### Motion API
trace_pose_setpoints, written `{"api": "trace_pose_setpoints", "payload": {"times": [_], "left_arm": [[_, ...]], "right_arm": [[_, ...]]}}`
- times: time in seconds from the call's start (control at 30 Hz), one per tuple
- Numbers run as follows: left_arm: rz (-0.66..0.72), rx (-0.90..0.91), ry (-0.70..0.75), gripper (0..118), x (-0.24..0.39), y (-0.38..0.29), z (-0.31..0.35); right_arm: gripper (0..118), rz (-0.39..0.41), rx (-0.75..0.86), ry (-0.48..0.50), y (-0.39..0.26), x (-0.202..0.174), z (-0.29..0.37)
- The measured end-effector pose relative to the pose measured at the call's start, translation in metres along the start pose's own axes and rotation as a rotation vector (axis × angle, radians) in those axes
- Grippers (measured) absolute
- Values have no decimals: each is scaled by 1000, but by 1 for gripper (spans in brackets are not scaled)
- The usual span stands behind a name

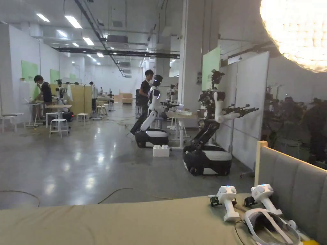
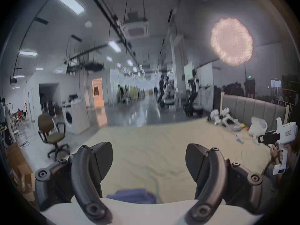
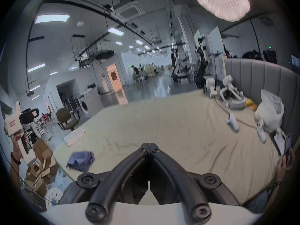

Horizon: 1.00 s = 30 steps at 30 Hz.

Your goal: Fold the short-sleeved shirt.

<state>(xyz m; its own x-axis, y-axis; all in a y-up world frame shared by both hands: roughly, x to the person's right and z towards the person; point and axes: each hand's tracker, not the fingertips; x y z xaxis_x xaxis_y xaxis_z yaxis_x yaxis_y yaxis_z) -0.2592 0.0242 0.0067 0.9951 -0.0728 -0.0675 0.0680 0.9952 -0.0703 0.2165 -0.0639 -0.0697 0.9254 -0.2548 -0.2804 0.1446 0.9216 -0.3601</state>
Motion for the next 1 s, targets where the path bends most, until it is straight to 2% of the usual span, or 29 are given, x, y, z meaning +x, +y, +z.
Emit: {"api": "trace_pose_setpoints", "payload": {"times": [0.13,0.2,0.27,0.3,0.33,0.37,0.4,0.43,0.57,1.0], "left_arm": [[-24,61,16,95,44,-2,-1],[-6,61,44,91,62,-3,-1],[40,53,30,66,70,-3,0],[48,51,-8,47,72,-4,2],[48,49,-15,20,78,-2,2],[43,52,-15,10,80,-3,1],[29,57,-13,9,83,-4,0],[17,69,-6,0,84,-5,1],[34,59,-79,0,86,-3,3],[43,42,-41,0,92,0,8]], "right_arm": [[0,119,58,-23,23,-23,17],[0,184,86,-37,31,-35,25],[0,215,112,-47,33,-42,31],[0,227,122,-50,33,-44,33],[0,231,124,-51,34,-45,35],[0,239,128,-53,34,-46,36],[0,248,144,-62,32,-47,37],[0,251,153,-66,31,-46,38],[0,215,179,-64,30,-44,39],[0,163,208,-60,35,-36,33]]}}
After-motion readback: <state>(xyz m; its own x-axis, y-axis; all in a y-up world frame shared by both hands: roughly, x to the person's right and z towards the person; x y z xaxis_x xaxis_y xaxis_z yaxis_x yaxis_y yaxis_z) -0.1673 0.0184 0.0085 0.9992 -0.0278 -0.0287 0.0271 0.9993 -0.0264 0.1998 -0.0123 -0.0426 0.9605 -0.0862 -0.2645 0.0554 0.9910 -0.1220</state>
